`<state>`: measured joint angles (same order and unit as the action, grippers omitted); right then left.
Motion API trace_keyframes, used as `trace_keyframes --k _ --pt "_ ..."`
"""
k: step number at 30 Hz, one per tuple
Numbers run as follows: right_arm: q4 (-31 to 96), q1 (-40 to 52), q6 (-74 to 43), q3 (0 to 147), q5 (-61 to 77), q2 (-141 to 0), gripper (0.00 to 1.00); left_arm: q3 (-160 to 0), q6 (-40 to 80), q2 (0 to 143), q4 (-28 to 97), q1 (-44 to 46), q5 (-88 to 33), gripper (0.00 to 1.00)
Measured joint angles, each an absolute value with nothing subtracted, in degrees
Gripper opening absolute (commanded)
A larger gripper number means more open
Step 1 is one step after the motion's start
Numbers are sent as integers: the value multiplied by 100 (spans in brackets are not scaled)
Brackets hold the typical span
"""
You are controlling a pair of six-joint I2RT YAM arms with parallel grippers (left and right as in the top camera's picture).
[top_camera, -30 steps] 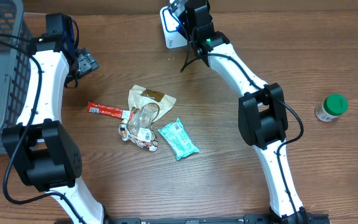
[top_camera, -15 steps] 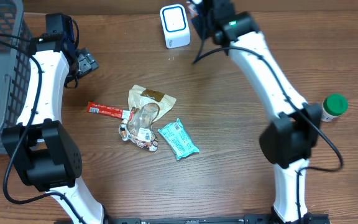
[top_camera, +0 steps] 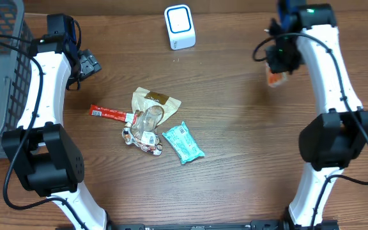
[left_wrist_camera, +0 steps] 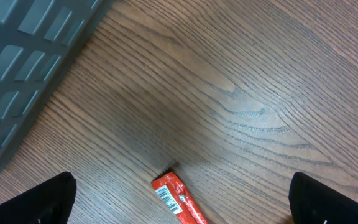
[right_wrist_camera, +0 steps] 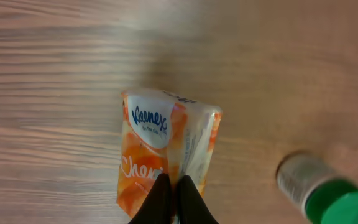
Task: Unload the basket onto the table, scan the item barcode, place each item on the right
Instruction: 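Move the Kleenex pack away from the scanner to the right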
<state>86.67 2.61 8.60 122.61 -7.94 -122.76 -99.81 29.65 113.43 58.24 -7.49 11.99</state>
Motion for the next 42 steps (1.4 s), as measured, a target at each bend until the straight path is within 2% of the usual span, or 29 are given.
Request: trace_keyframes --k 9,12,14,15,18,23,31,42 --pt "8659 -685 602 11592 -775 -12278 4 -9981 2965 11343 5826 -749 1199 100" --pt "8656 -888 600 11487 -777 -12278 16 -9981 2965 11343 5826 -749 1199 100" --pt "8650 -976 598 11476 -781 -12278 41 -9981 2965 11343 5826 -749 1199 100" --pt "8648 -1002 572 11476 -779 -12278 49 -9981 2965 11343 5826 -749 1199 100" --pt "8632 -1013 572 11474 -786 -12278 56 -9981 2965 11343 5826 -749 1199 100" --pt "8499 -1000 478 11474 -661 -12278 56 -9981 2965 11343 5826 -749 1199 100" --pt "8136 -829 447 11474 998 -12278 55 -9981 2965 11343 5826 -749 1199 100" --pt "7771 875 447 11474 1719 -12278 55 -9981 2965 11343 5824 -749 1199 100"
